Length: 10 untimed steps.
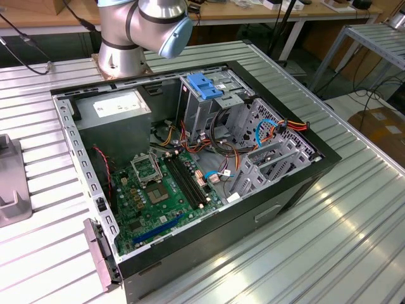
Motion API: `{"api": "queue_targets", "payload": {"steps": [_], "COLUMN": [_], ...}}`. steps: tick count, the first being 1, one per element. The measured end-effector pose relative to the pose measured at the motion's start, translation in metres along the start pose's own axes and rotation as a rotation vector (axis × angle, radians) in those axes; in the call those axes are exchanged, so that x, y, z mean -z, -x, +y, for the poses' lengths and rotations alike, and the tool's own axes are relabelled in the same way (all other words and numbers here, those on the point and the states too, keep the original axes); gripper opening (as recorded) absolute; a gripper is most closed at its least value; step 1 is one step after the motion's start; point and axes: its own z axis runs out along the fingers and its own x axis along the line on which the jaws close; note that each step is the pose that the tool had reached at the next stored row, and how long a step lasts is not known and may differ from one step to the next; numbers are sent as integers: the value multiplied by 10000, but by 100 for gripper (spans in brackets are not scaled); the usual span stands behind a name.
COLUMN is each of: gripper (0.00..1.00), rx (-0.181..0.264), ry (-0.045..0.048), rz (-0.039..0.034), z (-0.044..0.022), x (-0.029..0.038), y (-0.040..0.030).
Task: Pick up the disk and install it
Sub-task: 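Reach for the disk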
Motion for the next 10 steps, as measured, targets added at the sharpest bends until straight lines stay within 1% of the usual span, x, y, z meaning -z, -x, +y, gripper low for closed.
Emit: {"api": "queue_targets", "payload": {"steps": [10], "gripper": [10], "rx": [0], "ry": [0], "rz": [0], "z": [-3], "x": [1], "y": [-38]}}
